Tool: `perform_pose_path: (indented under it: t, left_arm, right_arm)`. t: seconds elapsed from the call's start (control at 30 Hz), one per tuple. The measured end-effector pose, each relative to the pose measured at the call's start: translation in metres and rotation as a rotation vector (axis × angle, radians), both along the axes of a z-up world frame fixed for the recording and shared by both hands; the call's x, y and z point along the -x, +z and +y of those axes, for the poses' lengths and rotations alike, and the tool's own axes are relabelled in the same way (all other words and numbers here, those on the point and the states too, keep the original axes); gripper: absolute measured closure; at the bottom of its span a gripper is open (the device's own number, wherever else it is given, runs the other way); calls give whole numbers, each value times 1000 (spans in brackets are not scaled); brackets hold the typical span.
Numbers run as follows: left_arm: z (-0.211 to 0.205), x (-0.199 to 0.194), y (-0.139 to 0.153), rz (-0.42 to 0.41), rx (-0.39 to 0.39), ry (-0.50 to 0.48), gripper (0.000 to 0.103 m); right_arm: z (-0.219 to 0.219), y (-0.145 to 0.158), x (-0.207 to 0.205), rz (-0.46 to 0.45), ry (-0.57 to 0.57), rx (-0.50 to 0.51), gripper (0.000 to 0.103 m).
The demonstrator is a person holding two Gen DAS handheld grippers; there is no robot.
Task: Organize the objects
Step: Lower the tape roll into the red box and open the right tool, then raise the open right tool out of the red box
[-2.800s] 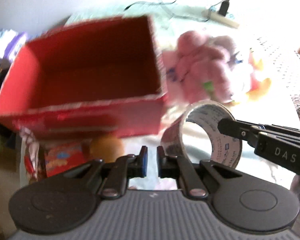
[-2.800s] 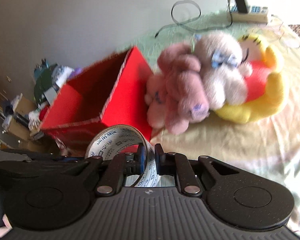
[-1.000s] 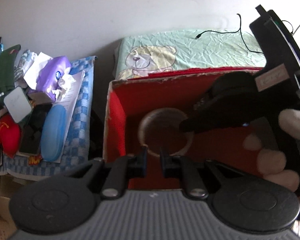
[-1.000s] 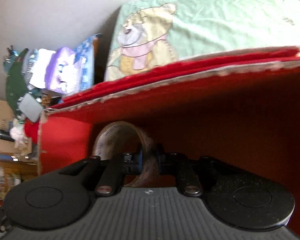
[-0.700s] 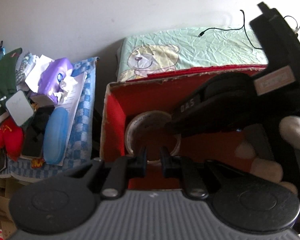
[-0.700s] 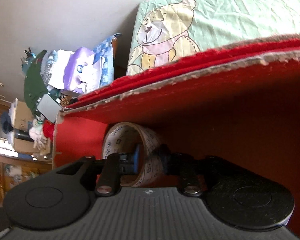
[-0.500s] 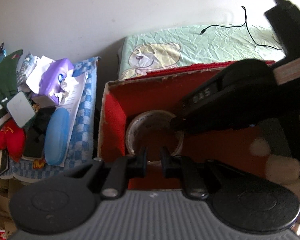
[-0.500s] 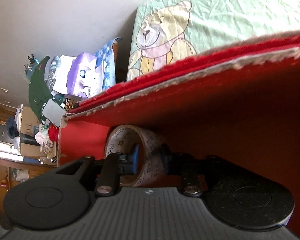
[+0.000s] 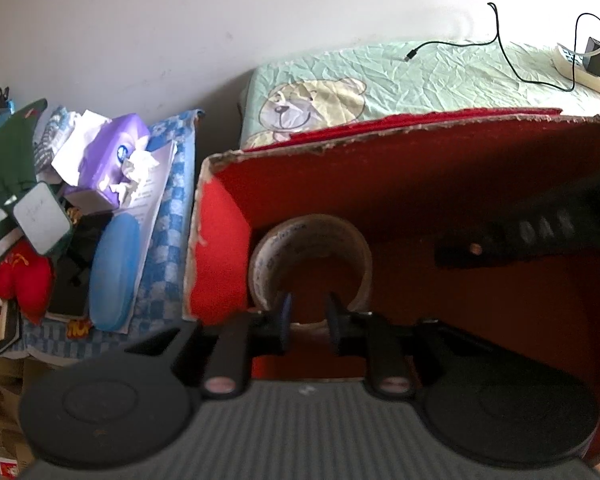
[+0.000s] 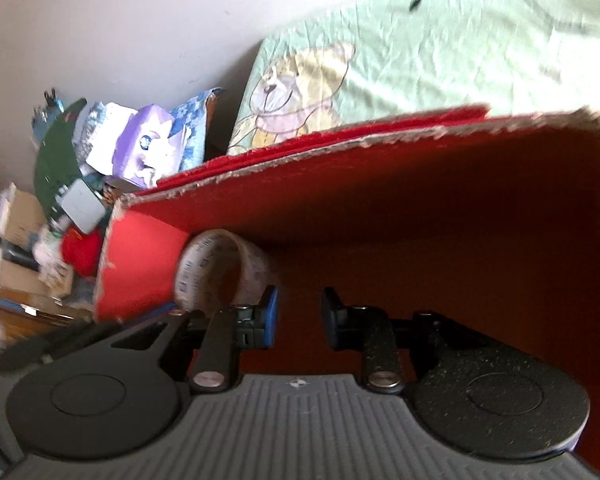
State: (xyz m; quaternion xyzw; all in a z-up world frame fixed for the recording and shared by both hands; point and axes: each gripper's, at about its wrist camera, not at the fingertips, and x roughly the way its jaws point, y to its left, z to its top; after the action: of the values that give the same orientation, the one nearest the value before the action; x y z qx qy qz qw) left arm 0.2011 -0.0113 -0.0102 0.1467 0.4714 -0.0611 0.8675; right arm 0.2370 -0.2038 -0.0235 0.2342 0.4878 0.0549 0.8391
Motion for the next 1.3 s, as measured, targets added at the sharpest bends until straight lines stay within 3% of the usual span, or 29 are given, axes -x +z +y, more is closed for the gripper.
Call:
perform_pose_path:
  t: [0.3, 0.4, 0.67, 0.9, 1.3]
  left_arm:
    - [-3, 15, 6, -17, 2, 9, 72]
    - [-4, 25, 12, -42, -12, 16, 67]
    - [1, 54, 35, -90, 11, 46, 66]
    - [-1, 91, 62, -143, 56, 43, 52]
    - [-8, 132, 66, -116, 132, 65, 41]
  right_arm:
    - [-2, 1, 32, -102, -15, 84, 76]
    - [-3, 4, 42, -125, -28, 57, 76]
    - [-4, 22, 77, -224, -51, 22, 76]
    - [-8, 40, 110, -316, -44, -4, 76]
    - [-20, 42, 149, -371, 25, -67, 75]
